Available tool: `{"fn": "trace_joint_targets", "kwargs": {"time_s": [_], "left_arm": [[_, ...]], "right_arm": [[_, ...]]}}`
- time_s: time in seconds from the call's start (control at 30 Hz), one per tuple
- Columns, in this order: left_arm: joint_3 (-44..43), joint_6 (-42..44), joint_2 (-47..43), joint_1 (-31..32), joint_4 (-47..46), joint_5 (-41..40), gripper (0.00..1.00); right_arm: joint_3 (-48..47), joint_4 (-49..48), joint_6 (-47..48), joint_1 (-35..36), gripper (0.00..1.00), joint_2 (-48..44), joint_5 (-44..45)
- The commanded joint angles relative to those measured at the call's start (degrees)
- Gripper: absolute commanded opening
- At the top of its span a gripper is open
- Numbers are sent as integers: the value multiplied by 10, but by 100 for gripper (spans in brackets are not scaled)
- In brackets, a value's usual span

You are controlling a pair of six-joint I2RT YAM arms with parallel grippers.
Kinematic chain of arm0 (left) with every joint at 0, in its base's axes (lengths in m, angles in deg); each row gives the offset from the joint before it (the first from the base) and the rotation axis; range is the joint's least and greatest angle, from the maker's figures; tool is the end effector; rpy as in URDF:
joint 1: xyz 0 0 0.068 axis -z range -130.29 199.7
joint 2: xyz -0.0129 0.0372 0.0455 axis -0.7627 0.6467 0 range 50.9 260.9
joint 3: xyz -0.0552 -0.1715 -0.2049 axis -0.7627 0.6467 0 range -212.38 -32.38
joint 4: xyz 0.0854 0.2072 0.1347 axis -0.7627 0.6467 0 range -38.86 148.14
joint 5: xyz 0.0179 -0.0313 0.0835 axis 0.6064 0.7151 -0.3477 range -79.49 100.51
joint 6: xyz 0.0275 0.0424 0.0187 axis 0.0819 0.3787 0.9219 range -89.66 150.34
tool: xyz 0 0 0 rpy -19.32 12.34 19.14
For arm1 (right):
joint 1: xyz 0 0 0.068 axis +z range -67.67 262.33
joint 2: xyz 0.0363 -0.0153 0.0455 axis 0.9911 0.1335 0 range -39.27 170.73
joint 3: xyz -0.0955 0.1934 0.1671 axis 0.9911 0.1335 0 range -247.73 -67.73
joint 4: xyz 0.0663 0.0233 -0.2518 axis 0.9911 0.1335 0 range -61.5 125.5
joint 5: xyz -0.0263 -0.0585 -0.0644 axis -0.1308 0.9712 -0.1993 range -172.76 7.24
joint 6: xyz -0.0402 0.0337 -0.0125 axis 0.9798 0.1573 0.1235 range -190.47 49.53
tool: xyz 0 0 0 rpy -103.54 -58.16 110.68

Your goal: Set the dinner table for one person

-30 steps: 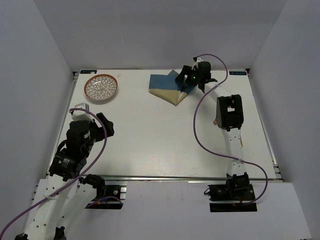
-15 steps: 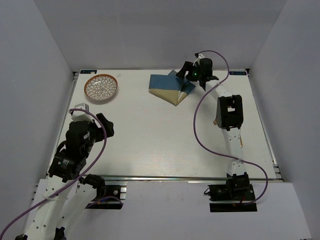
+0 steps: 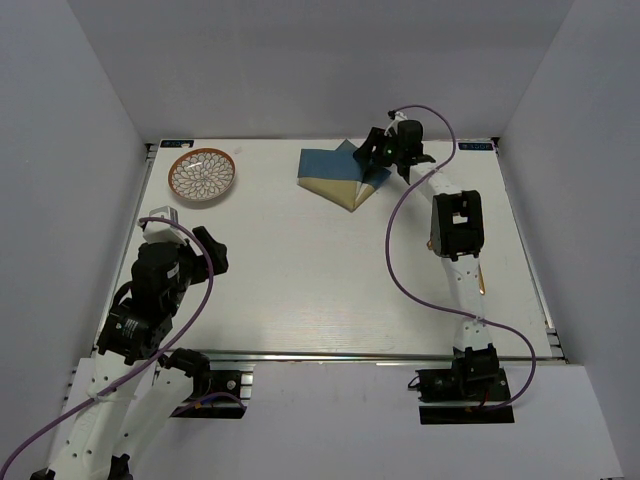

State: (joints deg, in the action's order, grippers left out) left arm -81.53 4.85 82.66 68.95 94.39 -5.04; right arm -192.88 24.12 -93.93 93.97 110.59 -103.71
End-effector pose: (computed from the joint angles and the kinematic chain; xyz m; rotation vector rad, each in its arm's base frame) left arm 0.1059 -0.0269 0.3358 -0.2805 1.9921 -0.2249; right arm 0.5816 0.1329 0.1610 -0.0490 1.9757 0.7570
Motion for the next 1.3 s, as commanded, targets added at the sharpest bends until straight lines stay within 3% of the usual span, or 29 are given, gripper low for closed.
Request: {"fn": "trace_joint_targets", "kwargs": {"time_s": [0.0, 0.03, 0.07, 0.13, 0.17, 0.2, 0.4, 0.6, 0.7, 0.73, 0.77, 0.87, 0.9, 0.93, 0.97, 1.0, 1.1, 1.13, 1.17, 1.2, 1.27], "left_arm": [[4, 5, 2, 2, -11, 10, 98], [4, 5, 3, 2, -11, 11, 98], [4, 6, 5, 2, -11, 11, 98], [4, 5, 6, 2, -11, 11, 98], [4, 6, 7, 2, -11, 11, 98], [4, 7, 8, 2, -11, 12, 98], [3, 6, 7, 2, -11, 13, 98], [2, 7, 8, 2, -11, 14, 98], [0, 8, 12, 2, -11, 13, 98], [0, 7, 15, 2, -10, 12, 98], [-1, 7, 15, 2, -8, 12, 98], [-2, 4, 11, 2, -7, 5, 98], [-2, 4, 8, 2, -4, 3, 98], [-2, 2, 3, 2, -4, -1, 98], [-2, 1, -1, 2, -4, -7, 98], [-2, -3, -7, 2, -1, -11, 98], [-2, -7, -10, -10, -3, -19, 98], [-3, -9, -10, -11, -2, -20, 98], [-7, -13, -1, -11, -1, -22, 98], [-12, -32, 8, -11, 13, -25, 98], [-37, -62, 55, -11, 39, -23, 98]], "right_arm": [[-23, -26, -6, -3, 56, 4, -28], [-16, -32, -7, -2, 47, -4, -36], [2, -48, -8, -1, 30, -11, -43], [25, -69, -8, -3, 19, -37, -65], [40, -83, -7, -1, 5, -48, -73], [70, -102, 3, 1, 0, -76, -90], [170, -146, 14, 17, 0, -183, -188], [349, -172, 69, 63, 0, -350, -312], [485, -187, 91, 97, 0, -444, -327], [576, -206, 87, 106, 0, -469, -324], [623, -245, 83, 134, 8, -528, -300], [793, -302, 54, 185, 16, -645, -256], [834, -317, 41, 196, 27, -678, -246], [913, -325, 26, 210, 49, -709, -234], [955, -338, -10, 240, 79, -742, -211], [993, -366, -26, 250, 89, -805, -198], [1110, -317, -61, 283, 89, -984, -79], [1110, -281, -64, 287, 89, -984, -78], [1118, -247, -74, 292, 89, -1054, -10], [1118, -179, -89, 294, 89, -1082, 32], [1113, -133, -133, 299, 89, -1117, 105]]}}
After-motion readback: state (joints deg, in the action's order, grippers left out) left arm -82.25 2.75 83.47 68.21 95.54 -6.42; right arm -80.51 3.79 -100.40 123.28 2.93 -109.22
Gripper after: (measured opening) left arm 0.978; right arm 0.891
